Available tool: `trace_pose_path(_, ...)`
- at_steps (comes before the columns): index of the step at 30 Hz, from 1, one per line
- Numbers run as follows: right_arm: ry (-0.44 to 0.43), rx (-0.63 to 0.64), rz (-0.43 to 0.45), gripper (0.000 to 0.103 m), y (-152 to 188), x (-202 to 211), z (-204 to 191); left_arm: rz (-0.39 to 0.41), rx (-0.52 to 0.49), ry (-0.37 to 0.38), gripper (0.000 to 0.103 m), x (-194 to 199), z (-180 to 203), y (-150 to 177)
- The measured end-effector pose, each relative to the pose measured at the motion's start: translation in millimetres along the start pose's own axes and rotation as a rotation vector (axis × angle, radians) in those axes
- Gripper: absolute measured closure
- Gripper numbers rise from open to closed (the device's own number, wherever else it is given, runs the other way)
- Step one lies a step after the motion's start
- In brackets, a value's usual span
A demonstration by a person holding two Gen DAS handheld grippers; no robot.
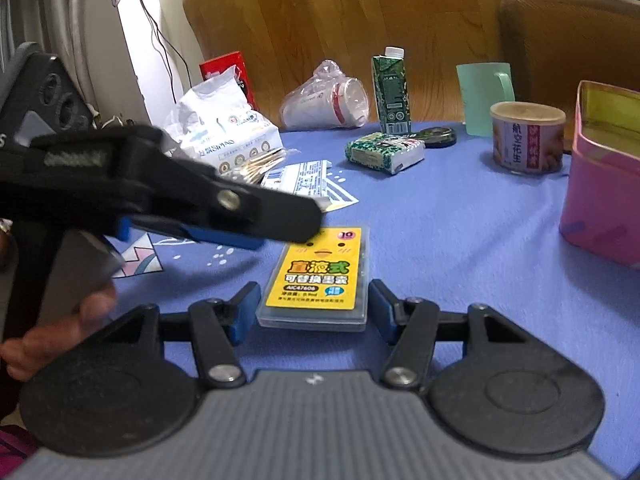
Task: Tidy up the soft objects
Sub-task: 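Grasp the yellow card case with the left gripper, then carry the yellow card case into the pink tin and release it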
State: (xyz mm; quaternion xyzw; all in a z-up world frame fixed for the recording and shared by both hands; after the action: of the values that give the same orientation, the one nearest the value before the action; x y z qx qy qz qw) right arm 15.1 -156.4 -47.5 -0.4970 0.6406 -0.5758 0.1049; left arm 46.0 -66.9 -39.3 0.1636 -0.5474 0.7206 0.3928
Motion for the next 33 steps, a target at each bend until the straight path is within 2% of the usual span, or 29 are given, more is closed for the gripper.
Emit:
trace_pose_path(4, 0.014, -0.001, 0.014, 0.041, 1.1, 6.2, 3.9, -0.006, -0.015, -0.031, 0.011, -6.6, 7.4, 4.4)
trace_pose_path(10, 0.017, -0.026, 0.047, 0.042, 0.5, 16.4, 13.2, -0.024, 0.005, -0.019, 0.017, -11.4, 10.0, 0.8)
trace_pose_path(15, 0.008, -0.024, 0.049, 0.042, 2.0, 19.7, 15.1, -0.026, 0.015, -0.011, 0.006, -14.4, 12.3, 1.9)
trace_pose_path(17, 0.0, -0.027, 0.052, 0.042, 2.5, 20.8, 14.8, -0.03, 0.028, 0.005, 0.006, -15.4, 15.5, 2.0)
trace_pose_path(19, 0.006, -0.027, 0.057, 0.042, 1.9, 21.9, 15.5, -0.027, 0.026, 0.007, 0.013, -16.0, 18.1, 1.4)
trace_pose_path(21, 0.015, -0.031, 0.064, 0.042, 1.2, 23.1, 17.3, -0.038, 0.024, 0.033, 0.029, -16.7, 21.4, 2.0)
trace_pose_path(24, 0.001, -0.038, 0.079, 0.042, -0.3, 26.5, 16.6, -0.043, 0.021, 0.047, 0.03, -17.0, 24.4, 3.2)
trace_pose_path(25, 0.0, -0.032, 0.082, 0.042, -0.6, 26.8, 15.2, -0.039, 0.016, 0.046, 0.032, -16.9, 25.1, 3.5)
trace_pose_path(27, 0.0, -0.025, 0.083, 0.042, -0.7, 26.2, 12.7, -0.04, 0.012, 0.053, 0.043, -17.5, 26.1, 4.3)
trace_pose_path(33, 0.002, -0.016, 0.084, 0.042, -1.5, 25.1, 12.7, -0.028, 0.015, 0.068, 0.052, -14.1, 25.1, 1.8)
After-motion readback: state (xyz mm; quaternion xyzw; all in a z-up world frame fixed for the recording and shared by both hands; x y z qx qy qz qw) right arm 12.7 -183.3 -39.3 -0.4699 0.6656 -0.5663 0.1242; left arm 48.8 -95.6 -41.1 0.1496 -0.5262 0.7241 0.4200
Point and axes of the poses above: each gripper's, at about its wrist camera, not at the fingertips, and x roughly against the way its jaws point, z to its right, y to its underside, the point moved 9 cm from there along -x, roughly the way its jaws point, and after that the axes turned 11 degrees about -y, right-handed, at the moved point
